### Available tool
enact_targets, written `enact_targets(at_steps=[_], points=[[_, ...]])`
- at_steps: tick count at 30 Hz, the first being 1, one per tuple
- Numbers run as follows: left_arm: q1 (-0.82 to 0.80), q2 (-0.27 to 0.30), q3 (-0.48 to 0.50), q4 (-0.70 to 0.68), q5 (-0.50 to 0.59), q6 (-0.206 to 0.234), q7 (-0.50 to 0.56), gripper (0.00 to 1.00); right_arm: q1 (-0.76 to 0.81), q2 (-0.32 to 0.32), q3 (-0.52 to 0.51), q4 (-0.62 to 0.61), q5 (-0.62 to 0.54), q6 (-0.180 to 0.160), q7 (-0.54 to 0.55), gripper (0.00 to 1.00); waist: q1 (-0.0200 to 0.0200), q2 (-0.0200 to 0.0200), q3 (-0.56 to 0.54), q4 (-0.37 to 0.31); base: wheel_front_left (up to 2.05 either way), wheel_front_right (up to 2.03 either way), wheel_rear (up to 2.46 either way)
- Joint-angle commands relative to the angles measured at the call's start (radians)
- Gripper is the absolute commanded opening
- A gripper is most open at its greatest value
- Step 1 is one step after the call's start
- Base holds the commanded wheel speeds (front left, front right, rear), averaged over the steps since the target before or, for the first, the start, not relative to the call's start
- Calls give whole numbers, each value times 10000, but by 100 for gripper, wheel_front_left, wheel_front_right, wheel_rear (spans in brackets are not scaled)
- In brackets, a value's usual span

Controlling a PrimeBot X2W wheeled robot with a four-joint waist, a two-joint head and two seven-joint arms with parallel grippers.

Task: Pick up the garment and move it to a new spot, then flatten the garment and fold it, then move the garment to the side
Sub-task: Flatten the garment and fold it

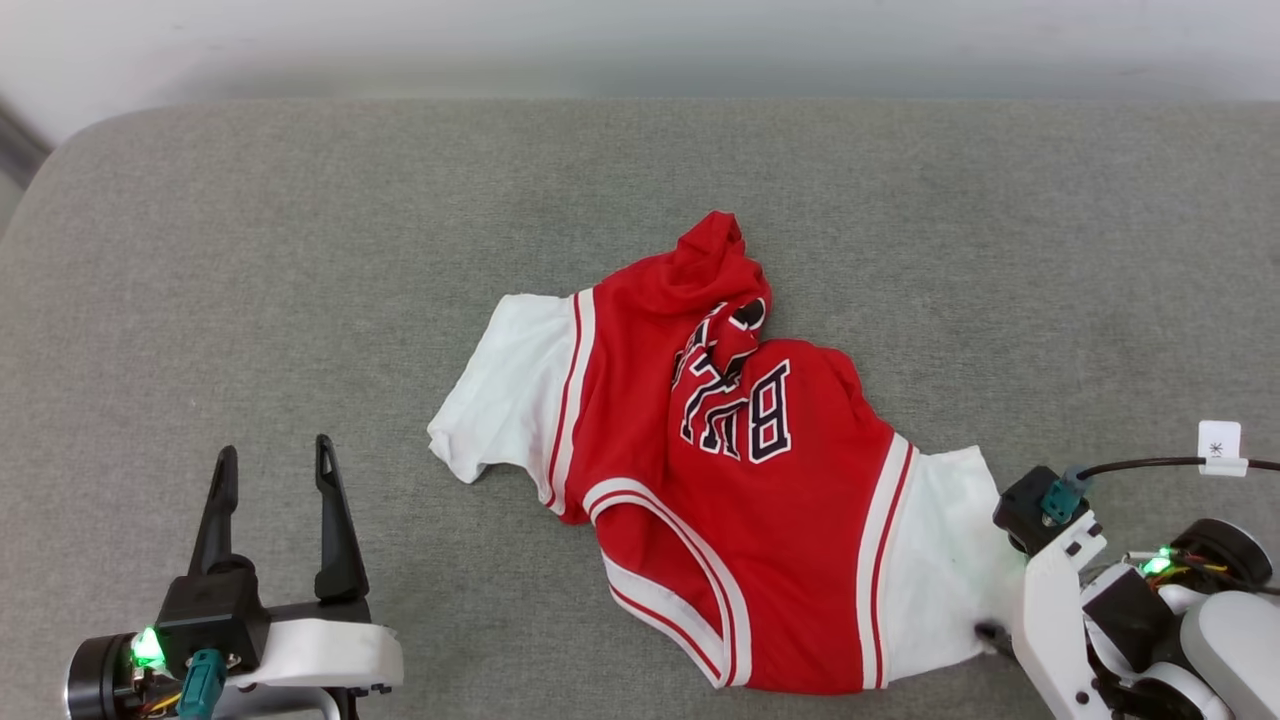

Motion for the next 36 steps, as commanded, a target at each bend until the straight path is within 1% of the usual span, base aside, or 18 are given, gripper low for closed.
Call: enact_targets(at_steps=[1, 3, 8, 11, 14, 17, 18, 20, 22, 26, 28, 29, 30, 33, 36], points=[[34, -71, 65, 47, 80, -58, -23, 100, 11, 233, 248, 223, -43, 3, -88, 0, 1, 0, -50, -63, 0, 0, 0], [102, -172, 210, 132, 215, -221, -23, 100, -215, 103, 90, 209, 58, 0, -362, 0, 1, 0, -156, -171, 0, 0, 0], [197, -447, 462, 313, 465, -572, -23, 100, -571, -540, -565, -75, 209, -1, -813, 0, 1, 0, -434, -365, 0, 0, 0], [245, -614, 570, 379, 580, -779, -23, 100, -481, -931, -1115, -251, 331, -1, -847, 0, 1, 0, -512, -401, 0, 0, 0], [262, -718, 672, 409, 707, -957, -23, 100, -187, -1201, -1694, -315, 349, -1, -655, 0, 1, 0, -492, -381, 0, 0, 0], [209, -847, 758, 420, 825, -1118, -24, 100, 109, -1155, -2187, -90, 400, -1, -463, 0, 1, 0, -386, -329, 0, 0, 0], [105, -949, 804, 468, 920, -1293, -24, 100, 366, -1096, -2522, 544, 93, -1, -366, 0, 1, 0, -298, -232, 0, 0, 0], [38, -985, 822, 529, 994, -1407, -24, 100, 556, -975, -2609, 1021, -145, -1, -345, 0, 1, 0, -283, -159, 0, 0, 0], [-1, -1009, 848, 610, 1059, -1503, -24, 100, 737, -737, -2711, 1397, -87, -1, -370, 0, 1, 0, -307, -98, 0, 0, 0], [15, -1019, 959, 763, 1154, -1649, -24, 100, 833, -479, -2834, 1677, -141, -1, -789, 0, 1, 0, -456, -94, 0, 0, 0], [-20, -963, 996, 873, 1217, -1738, -24, 100, 760, -477, -2863, 1584, -297, -1, -1199, 30, 1, 0, -598, -134, 0, 0, 0], [-54, -931, 999, 940, 1223, -1785, -24, 100, 723, -440, -2976, 1522, -337, -1, -1481, 50, 1, 0, -682, -153, 0, 0, 0], [-100, -897, 997, 1011, 1227, -1864, -24, 100, 749, -401, -3046, 1411, -382, -1, -1742, 100, 1, 0, -769, -165, 0, 0, 0], [-284, -793, 1015, 1214, 1227, -2080, -24, 100, 1031, -407, -3321, 973, -517, -1, -2428, 100, 1, 0, -1008, -225, 0, 0, 0], [-569, -529, 1018, 1427, 1254, -2320, -24, 100, 1310, -388, -3772, 337, -750, -1, -3017, 100, 1, 0, -1184, -308, 0, 0, 0]])
